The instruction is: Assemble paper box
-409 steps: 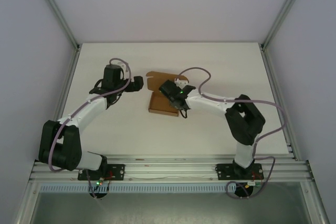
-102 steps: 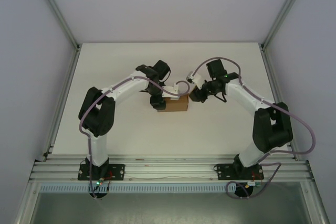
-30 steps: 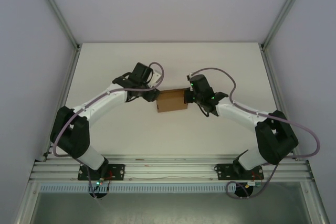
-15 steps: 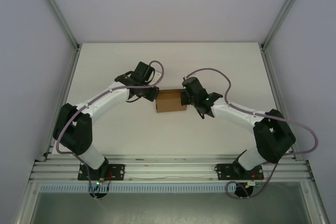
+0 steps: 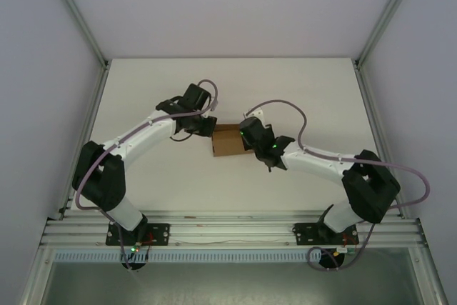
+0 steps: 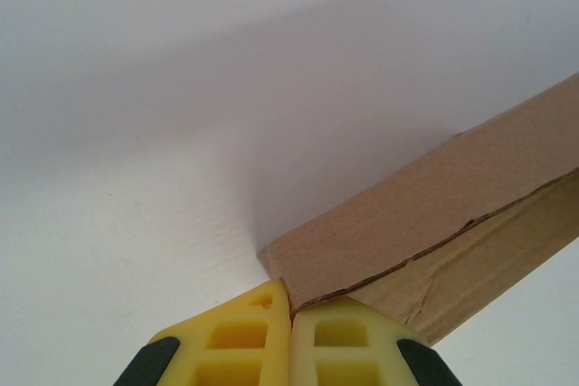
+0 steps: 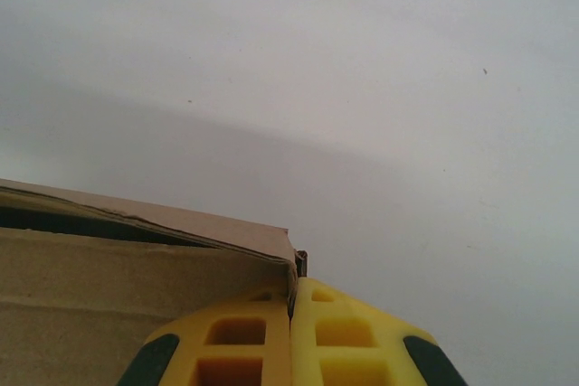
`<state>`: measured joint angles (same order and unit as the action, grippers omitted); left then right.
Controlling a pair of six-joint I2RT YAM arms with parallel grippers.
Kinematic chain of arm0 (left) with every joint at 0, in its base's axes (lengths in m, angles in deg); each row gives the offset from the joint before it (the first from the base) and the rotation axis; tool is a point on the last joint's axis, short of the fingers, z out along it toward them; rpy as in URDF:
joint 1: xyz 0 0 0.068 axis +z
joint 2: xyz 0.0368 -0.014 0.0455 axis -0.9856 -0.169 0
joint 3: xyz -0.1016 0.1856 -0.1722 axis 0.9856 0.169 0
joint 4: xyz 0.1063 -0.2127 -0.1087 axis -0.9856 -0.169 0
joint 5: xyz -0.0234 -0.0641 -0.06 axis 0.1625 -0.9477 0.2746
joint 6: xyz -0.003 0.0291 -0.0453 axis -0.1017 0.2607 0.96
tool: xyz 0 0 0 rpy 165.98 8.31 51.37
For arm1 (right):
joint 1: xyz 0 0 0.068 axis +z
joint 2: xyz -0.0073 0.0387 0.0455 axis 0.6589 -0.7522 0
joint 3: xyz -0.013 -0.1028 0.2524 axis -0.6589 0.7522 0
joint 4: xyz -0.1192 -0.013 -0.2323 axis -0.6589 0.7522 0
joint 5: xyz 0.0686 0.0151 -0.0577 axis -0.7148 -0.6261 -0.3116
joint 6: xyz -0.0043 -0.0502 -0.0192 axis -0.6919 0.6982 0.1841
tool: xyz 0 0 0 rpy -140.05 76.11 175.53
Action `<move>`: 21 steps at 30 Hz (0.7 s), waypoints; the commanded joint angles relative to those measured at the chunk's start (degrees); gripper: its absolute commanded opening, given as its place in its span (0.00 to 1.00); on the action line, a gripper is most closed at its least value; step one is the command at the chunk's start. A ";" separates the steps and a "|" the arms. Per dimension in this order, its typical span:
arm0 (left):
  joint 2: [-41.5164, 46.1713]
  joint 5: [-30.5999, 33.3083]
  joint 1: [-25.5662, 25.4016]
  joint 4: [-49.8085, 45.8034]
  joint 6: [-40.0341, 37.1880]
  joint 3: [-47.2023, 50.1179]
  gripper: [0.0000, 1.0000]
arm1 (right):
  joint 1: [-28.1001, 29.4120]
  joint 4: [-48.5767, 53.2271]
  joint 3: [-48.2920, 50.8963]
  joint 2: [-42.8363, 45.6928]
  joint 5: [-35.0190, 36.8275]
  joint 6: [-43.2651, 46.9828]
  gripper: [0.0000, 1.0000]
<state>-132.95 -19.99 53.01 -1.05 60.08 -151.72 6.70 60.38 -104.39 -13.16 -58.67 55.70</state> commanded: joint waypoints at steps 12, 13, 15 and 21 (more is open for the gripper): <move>-2.79 -10.42 2.83 -6.55 18.69 -1.63 0.00 | 8.99 -8.54 8.28 -2.42 16.43 3.10 0.00; -2.85 -7.97 2.67 -7.45 19.06 -1.57 0.00 | 9.10 -8.74 8.43 -2.29 16.80 2.95 0.00; -2.21 -4.26 1.68 -7.17 18.69 -0.71 0.00 | 9.15 -9.42 8.96 -1.99 17.14 2.37 0.00; 0.25 -0.72 -1.17 -3.37 18.93 5.07 0.00 | 9.10 -9.27 8.93 -2.19 18.22 1.75 0.00</move>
<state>-132.66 -23.60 53.73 -2.43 76.98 -150.85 15.38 48.36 -97.03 -13.92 -42.38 58.17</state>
